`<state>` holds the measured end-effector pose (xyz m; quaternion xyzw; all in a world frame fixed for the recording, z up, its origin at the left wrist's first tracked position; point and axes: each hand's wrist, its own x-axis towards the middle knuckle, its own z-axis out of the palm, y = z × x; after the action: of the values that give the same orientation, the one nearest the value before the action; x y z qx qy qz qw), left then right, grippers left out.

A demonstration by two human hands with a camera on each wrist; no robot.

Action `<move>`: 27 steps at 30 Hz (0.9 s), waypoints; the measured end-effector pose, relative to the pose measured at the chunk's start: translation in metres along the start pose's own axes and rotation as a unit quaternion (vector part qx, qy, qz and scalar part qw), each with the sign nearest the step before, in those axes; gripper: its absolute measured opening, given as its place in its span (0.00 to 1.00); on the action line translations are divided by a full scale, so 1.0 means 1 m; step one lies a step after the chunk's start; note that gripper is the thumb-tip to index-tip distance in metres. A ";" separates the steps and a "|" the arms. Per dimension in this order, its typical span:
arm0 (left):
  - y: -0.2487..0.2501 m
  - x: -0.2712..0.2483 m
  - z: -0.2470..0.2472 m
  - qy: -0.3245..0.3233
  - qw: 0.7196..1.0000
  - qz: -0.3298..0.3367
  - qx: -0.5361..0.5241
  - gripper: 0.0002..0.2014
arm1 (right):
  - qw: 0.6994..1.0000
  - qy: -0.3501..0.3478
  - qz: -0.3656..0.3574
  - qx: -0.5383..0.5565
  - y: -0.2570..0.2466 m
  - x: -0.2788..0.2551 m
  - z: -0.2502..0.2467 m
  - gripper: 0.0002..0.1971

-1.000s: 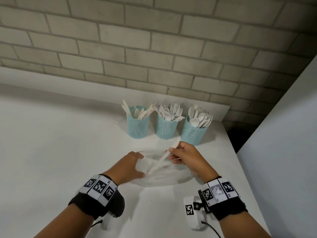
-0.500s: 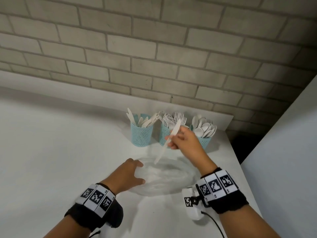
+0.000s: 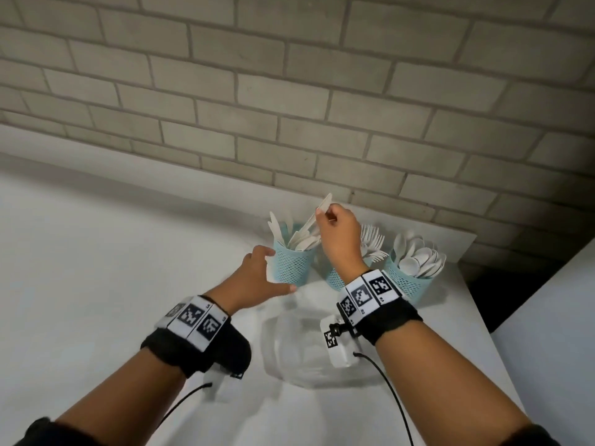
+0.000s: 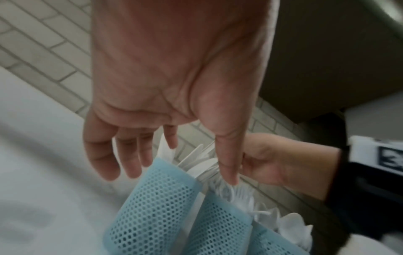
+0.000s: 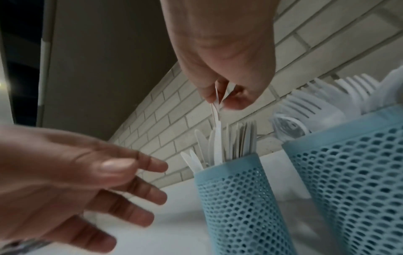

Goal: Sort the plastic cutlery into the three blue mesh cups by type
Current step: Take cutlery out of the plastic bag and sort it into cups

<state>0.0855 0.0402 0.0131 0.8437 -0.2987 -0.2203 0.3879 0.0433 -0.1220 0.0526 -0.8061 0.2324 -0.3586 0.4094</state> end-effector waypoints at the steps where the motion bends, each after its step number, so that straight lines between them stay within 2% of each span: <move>1: -0.003 0.012 -0.001 0.001 1.000 -0.009 -0.012 0.46 | 0.998 -0.005 0.002 -0.057 0.004 0.002 0.005 0.10; 5: -0.015 0.058 0.000 -0.002 1.000 -0.005 -0.018 0.56 | 0.984 -0.063 0.057 -0.156 0.013 0.007 0.022 0.11; 9: -0.017 0.085 0.010 -0.015 0.991 0.051 -0.123 0.52 | 0.972 -0.080 0.057 -0.216 0.008 0.009 0.023 0.15; 12: -0.022 0.095 0.019 0.014 0.979 0.092 -0.182 0.51 | 0.982 -0.078 0.042 -0.165 0.008 0.001 0.019 0.15; 15: -0.036 0.104 0.026 0.013 0.976 0.107 -0.190 0.55 | 0.991 -0.045 0.068 -0.105 0.010 -0.021 0.004 0.19; 18: -0.039 0.111 0.027 -0.010 0.982 0.107 -0.156 0.55 | 0.984 -0.079 0.108 -0.116 0.026 -0.038 -0.001 0.26; 20: -0.038 0.115 0.026 -0.023 0.980 0.123 -0.156 0.53 | 0.973 -0.132 0.146 -0.120 0.034 -0.042 0.007 0.39; 22: -0.037 0.118 0.027 -0.035 0.976 0.150 -0.154 0.52 | 0.970 -0.143 0.165 -0.109 0.041 -0.041 0.018 0.51; 25: -0.037 0.119 0.026 -0.050 0.970 0.182 -0.152 0.42 | 0.974 -0.148 0.152 -0.086 0.035 -0.034 0.027 0.54; 27: -0.039 0.122 0.027 -0.069 0.962 0.207 -0.162 0.40 | 0.971 -0.154 0.151 -0.107 0.030 -0.027 0.033 0.56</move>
<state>0.1707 -0.0357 -0.0512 0.6720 -0.4535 -0.2384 0.5348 0.0487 -0.1044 0.0038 -0.8465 0.3224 -0.1373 0.4009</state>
